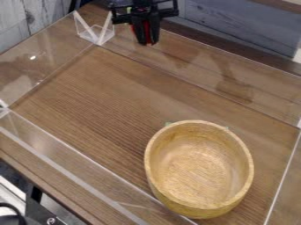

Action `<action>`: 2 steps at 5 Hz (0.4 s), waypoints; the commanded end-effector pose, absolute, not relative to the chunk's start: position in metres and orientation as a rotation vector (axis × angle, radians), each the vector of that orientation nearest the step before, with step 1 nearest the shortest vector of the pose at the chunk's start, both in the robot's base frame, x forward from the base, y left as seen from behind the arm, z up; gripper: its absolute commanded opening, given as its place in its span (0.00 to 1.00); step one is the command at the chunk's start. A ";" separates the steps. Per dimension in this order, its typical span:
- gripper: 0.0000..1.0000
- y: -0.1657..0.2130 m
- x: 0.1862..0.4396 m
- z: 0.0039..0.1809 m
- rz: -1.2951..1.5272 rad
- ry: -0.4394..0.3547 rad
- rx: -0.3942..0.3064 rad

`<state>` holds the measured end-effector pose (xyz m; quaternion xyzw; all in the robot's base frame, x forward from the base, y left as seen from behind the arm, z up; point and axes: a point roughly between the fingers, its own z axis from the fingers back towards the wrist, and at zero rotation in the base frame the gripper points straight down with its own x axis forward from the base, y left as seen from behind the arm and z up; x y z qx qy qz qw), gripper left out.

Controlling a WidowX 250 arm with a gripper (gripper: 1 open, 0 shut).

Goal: Move the red object to the left side of the table

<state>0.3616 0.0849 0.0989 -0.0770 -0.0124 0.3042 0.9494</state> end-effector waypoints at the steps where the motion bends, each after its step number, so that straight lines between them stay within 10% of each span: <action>1: 0.00 0.083 0.372 0.119 0.601 -0.081 -0.160; 2: 0.00 0.082 0.373 0.118 0.602 -0.072 -0.163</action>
